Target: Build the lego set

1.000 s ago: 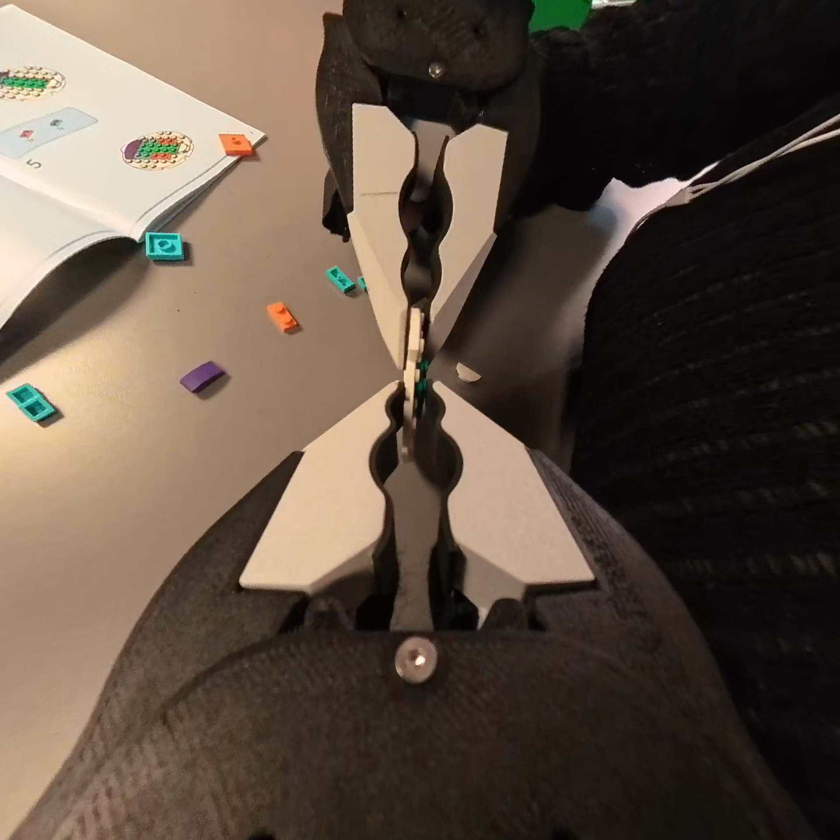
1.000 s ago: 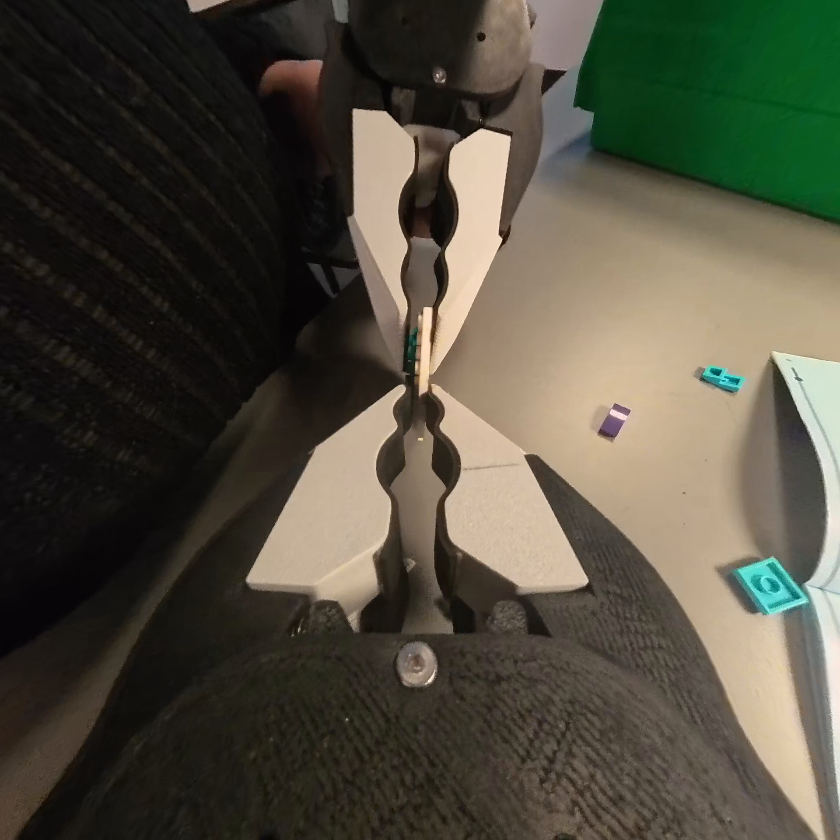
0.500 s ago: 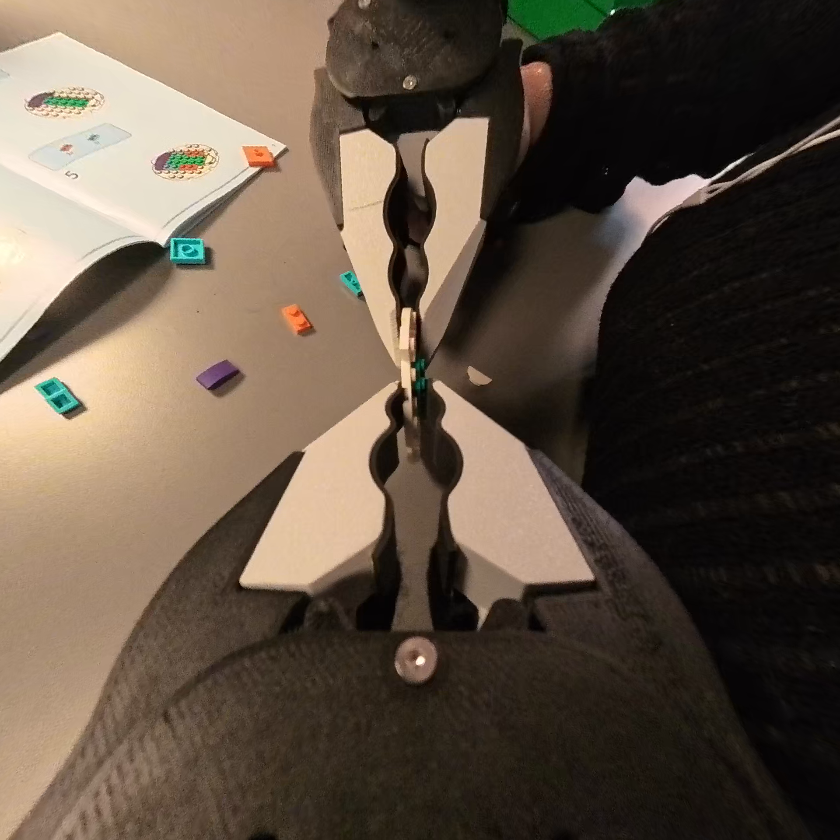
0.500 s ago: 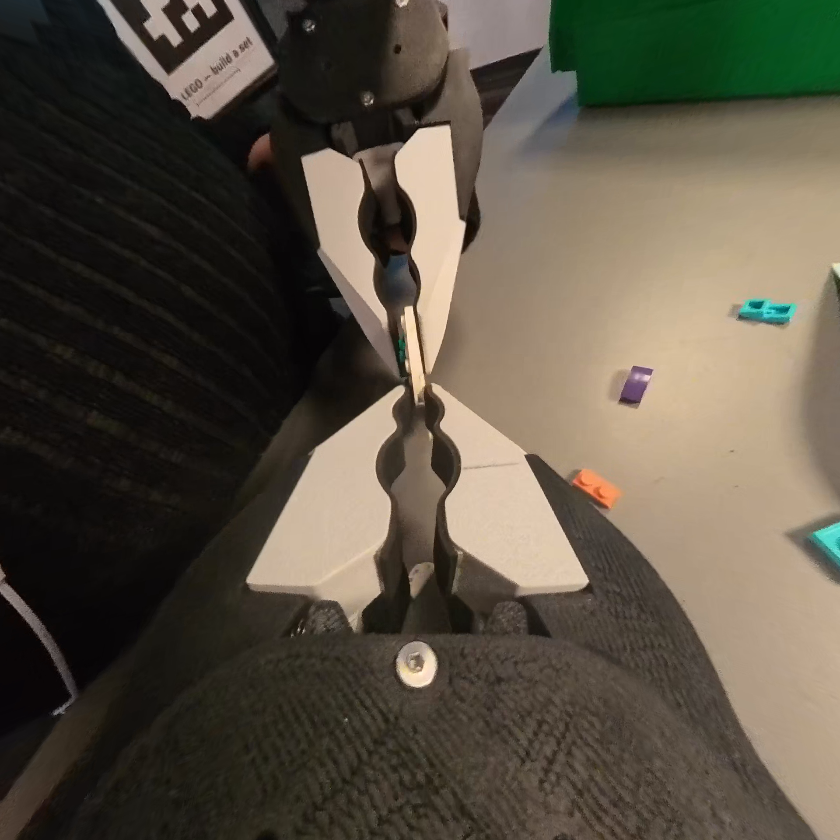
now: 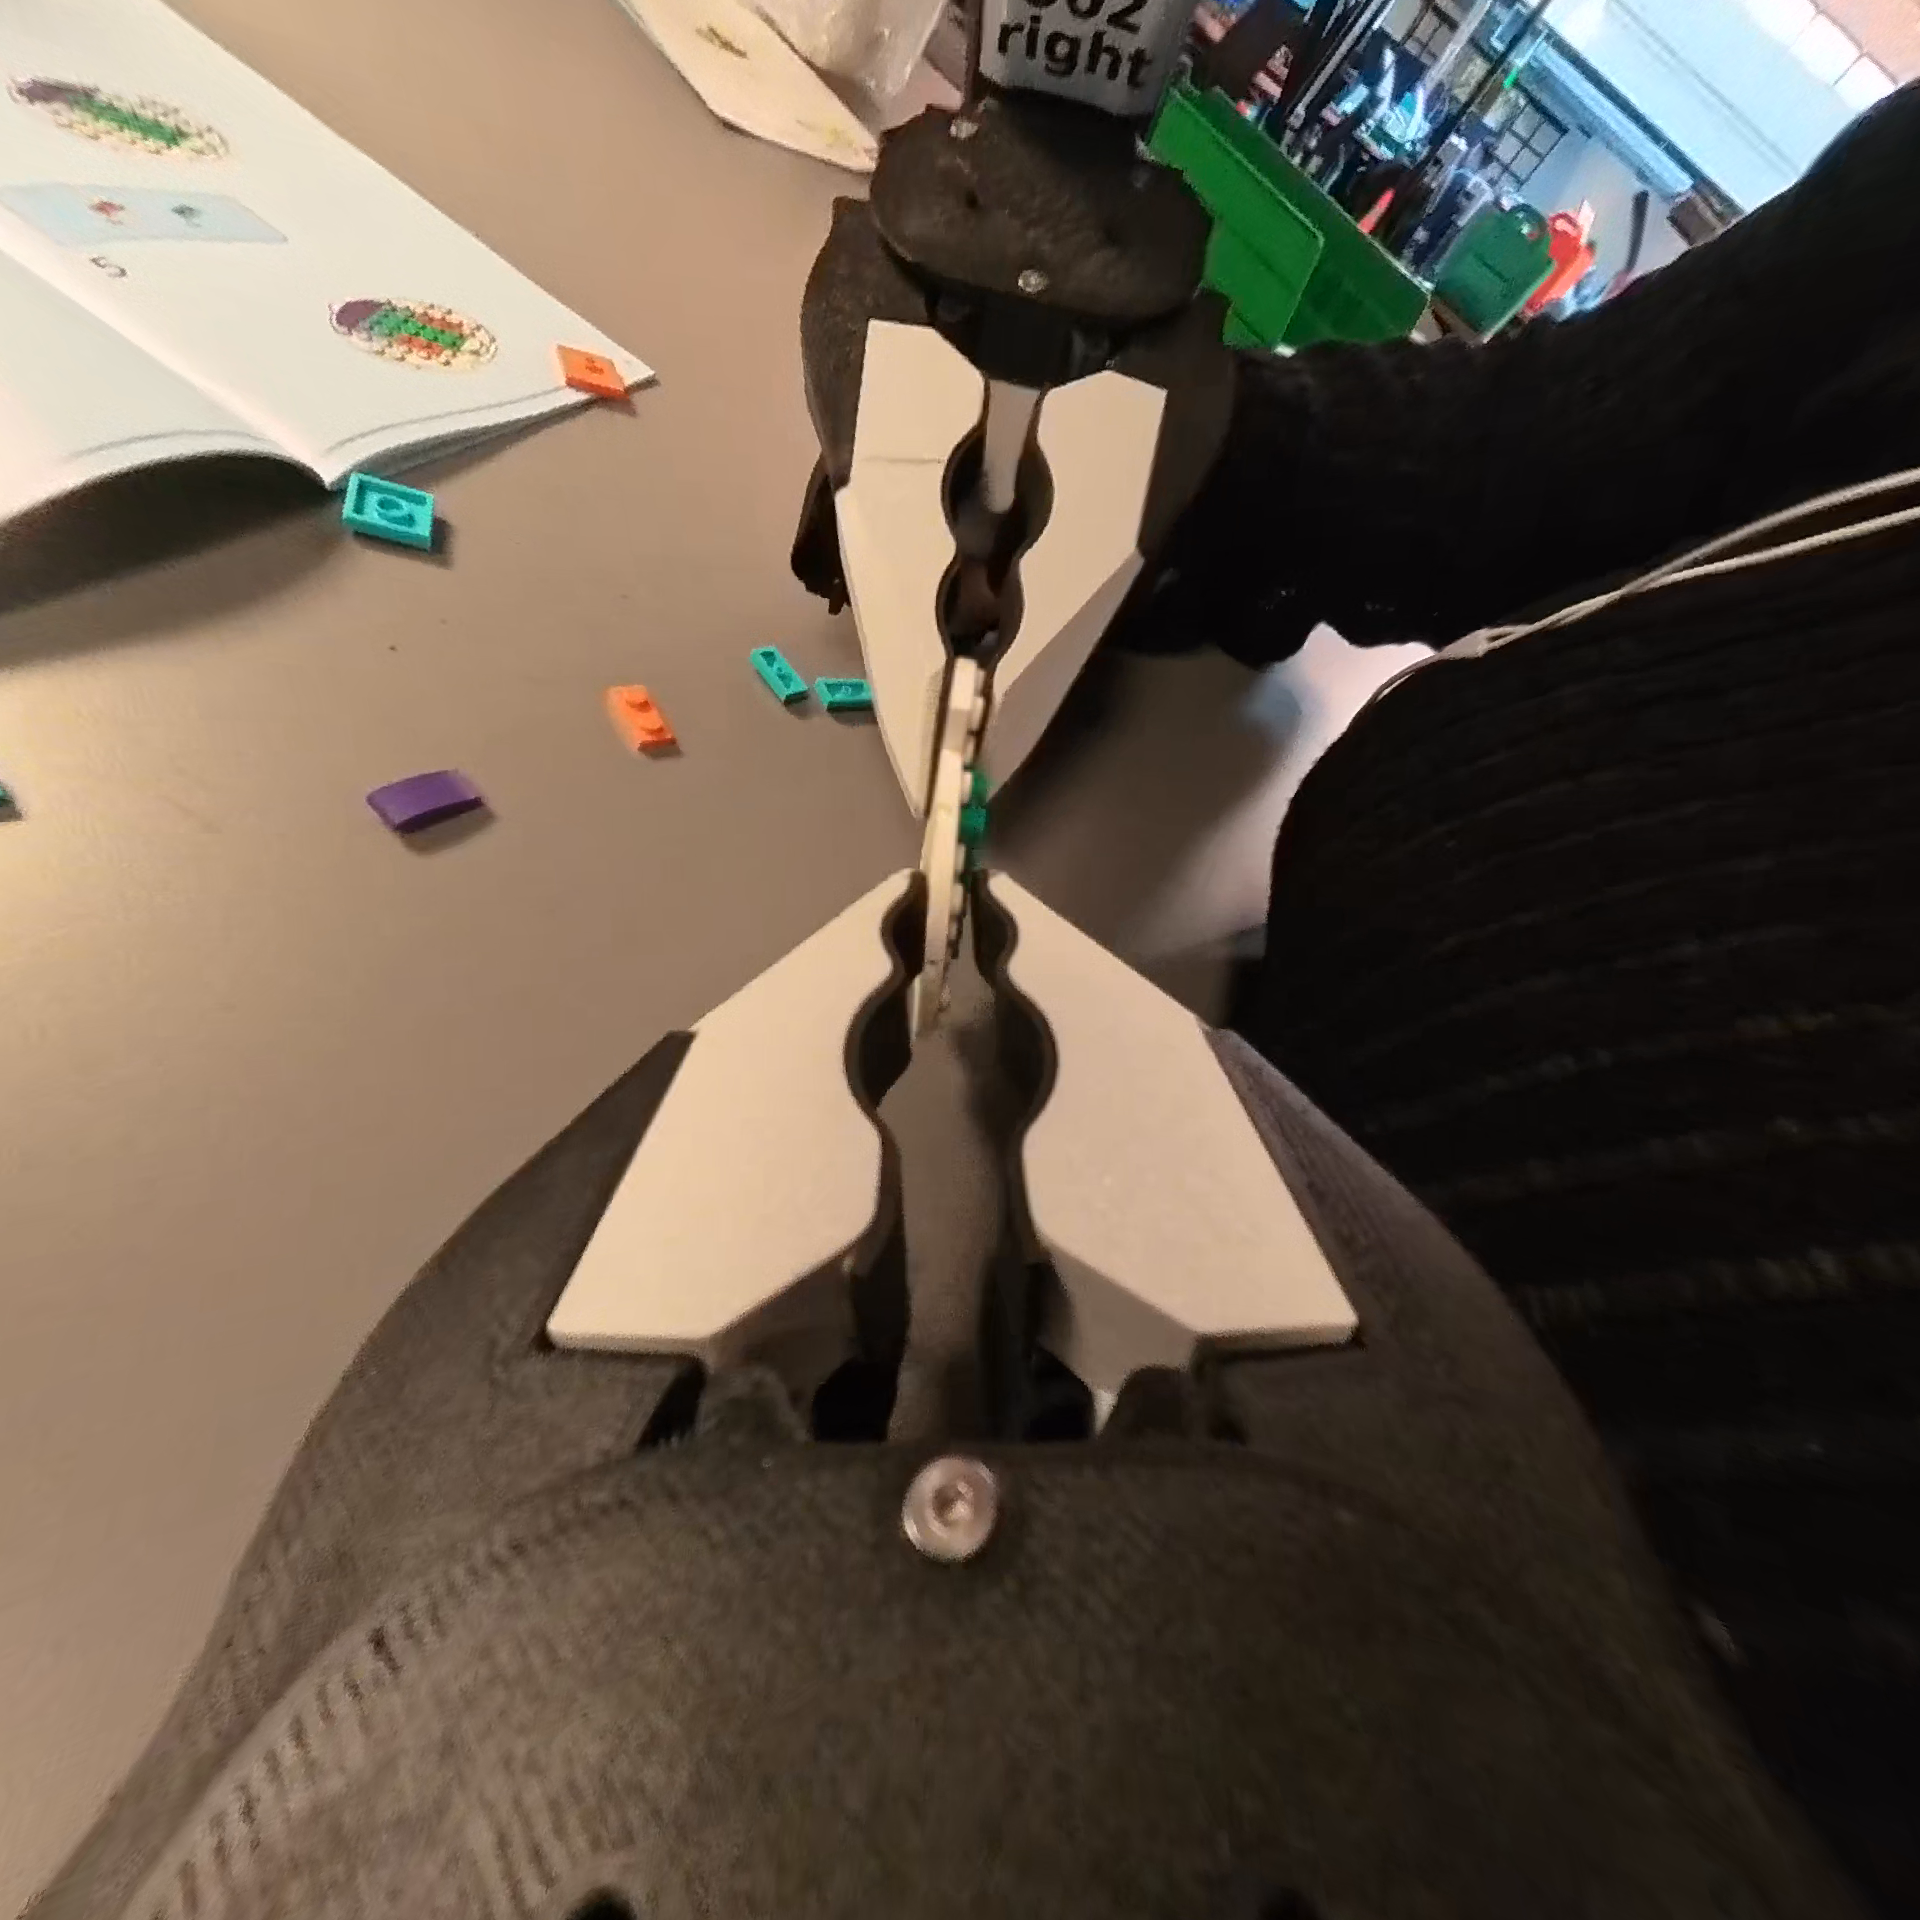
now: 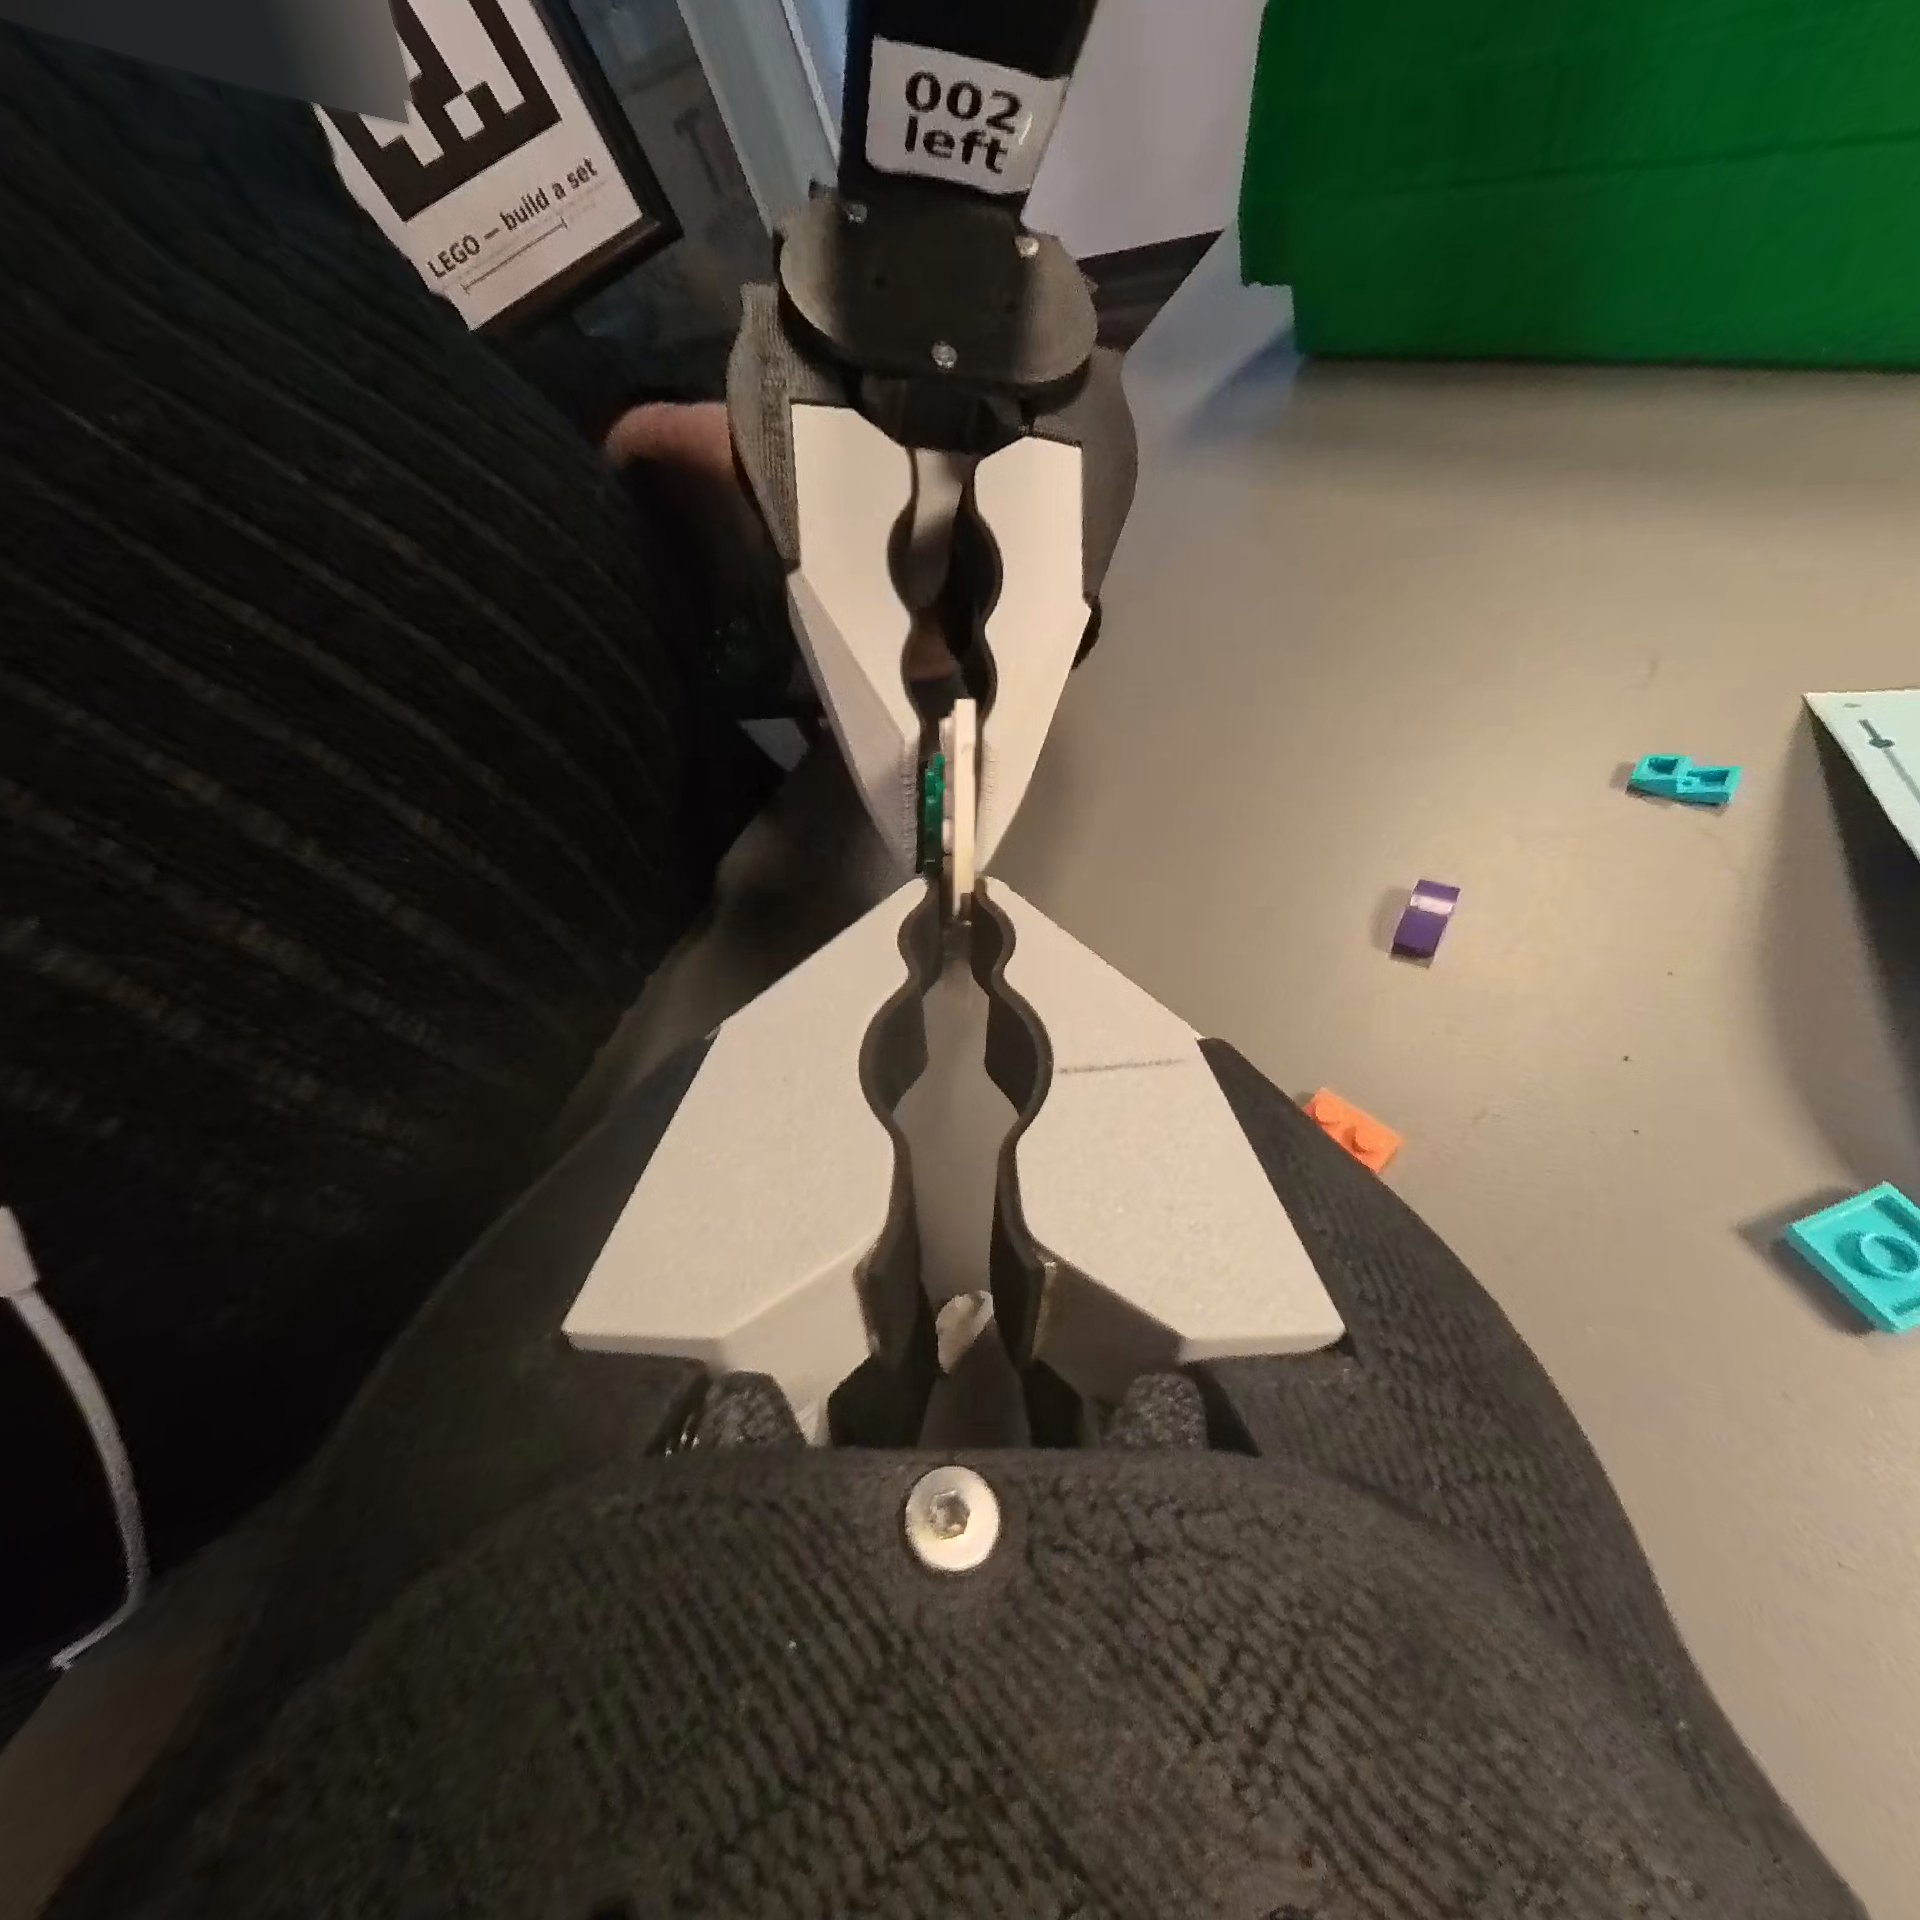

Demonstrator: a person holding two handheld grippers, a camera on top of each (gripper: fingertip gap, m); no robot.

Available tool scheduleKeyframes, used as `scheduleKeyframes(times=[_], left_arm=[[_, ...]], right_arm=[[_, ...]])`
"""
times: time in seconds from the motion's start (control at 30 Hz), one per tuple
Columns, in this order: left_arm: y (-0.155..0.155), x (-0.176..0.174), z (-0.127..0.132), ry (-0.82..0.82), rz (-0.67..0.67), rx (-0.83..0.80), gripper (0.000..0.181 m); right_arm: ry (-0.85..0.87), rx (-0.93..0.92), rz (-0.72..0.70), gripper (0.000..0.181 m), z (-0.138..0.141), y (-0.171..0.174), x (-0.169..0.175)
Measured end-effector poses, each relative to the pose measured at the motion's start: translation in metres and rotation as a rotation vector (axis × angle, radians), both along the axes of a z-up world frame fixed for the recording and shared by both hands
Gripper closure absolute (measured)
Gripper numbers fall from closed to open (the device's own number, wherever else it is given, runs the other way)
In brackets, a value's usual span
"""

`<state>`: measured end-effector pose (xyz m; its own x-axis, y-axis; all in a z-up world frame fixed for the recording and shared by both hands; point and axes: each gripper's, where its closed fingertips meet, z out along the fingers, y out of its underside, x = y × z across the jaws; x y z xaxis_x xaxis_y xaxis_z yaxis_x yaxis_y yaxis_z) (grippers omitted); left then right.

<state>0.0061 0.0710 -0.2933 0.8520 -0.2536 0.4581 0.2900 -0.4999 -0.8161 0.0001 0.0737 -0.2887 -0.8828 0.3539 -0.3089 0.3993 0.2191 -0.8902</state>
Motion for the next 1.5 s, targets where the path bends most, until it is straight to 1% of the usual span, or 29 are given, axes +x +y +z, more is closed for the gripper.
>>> scheduleKeyframes(times=[0.03, 0.13, 0.17, 0.2, 0.27, 0.37, 0.53, 0.8, 0.87, 0.93, 1.07, 1.2, 1.4, 1.5], left_arm=[[0.000, 0.000, 0.001, 0.039, 0.002, 0.017, 0.174], [-0.001, 0.003, 0.004, 0.223, -0.020, 0.068, 0.174], [-0.001, 0.003, 0.004, 0.250, -0.020, 0.073, 0.174], [-0.001, 0.004, 0.006, 0.241, -0.020, 0.089, 0.174], [-0.001, 0.003, 0.009, 0.194, -0.011, 0.115, 0.174], [-0.002, -0.002, 0.012, 0.212, -0.001, 0.133, 0.174], [-0.001, 0.001, 0.006, 0.265, -0.032, 0.113, 0.174], [-0.001, 0.004, 0.005, 0.273, -0.048, 0.114, 0.174], [-0.001, 0.003, 0.004, 0.270, -0.042, 0.103, 0.174], [-0.002, 0.003, 0.003, 0.267, -0.044, 0.100, 0.174], [-0.002, 0.004, 0.002, 0.271, -0.055, 0.091, 0.174], [-0.004, 0.010, 0.002, 0.243, -0.099, 0.094, 0.174], [-0.006, 0.009, 0.006, 0.180, -0.111, 0.106, 0.174], [-0.005, 0.010, 0.003, 0.184, -0.116, 0.086, 0.174]], right_arm=[[-0.004, -0.009, -0.006, 0.178, 0.001, 0.000, -0.001], [-0.037, -0.074, -0.045, 0.178, 0.007, 0.006, -0.007], [-0.048, -0.100, -0.053, 0.178, 0.009, 0.008, -0.008], [-0.047, -0.102, -0.058, 0.178, 0.009, 0.009, -0.009], [0.002, -0.029, -0.046, 0.178, 0.004, 0.009, -0.007], [0.061, 0.061, -0.001, 0.178, -0.004, 0.003, -0.001], [0.099, 0.051, 0.021, 0.178, 0.000, 0.001, 0.003], [0.142, 0.070, 0.053, 0.178, 0.000, -0.001, 0.006], [0.157, 0.084, 0.075, 0.174, -0.001, -0.002, 0.009], [0.162, 0.086, 0.098, 0.168, -0.001, -0.004, 0.012], [0.152, 0.096, 0.092, 0.172, -0.003, -0.004, 0.011], [0.126, 0.101, 0.102, 0.177, -0.005, -0.003, 0.011], [0.096, 0.102, 0.110, 0.178, -0.007, -0.004, 0.011], [0.090, 0.075, 0.096, 0.178, -0.004, -0.004, 0.010]])
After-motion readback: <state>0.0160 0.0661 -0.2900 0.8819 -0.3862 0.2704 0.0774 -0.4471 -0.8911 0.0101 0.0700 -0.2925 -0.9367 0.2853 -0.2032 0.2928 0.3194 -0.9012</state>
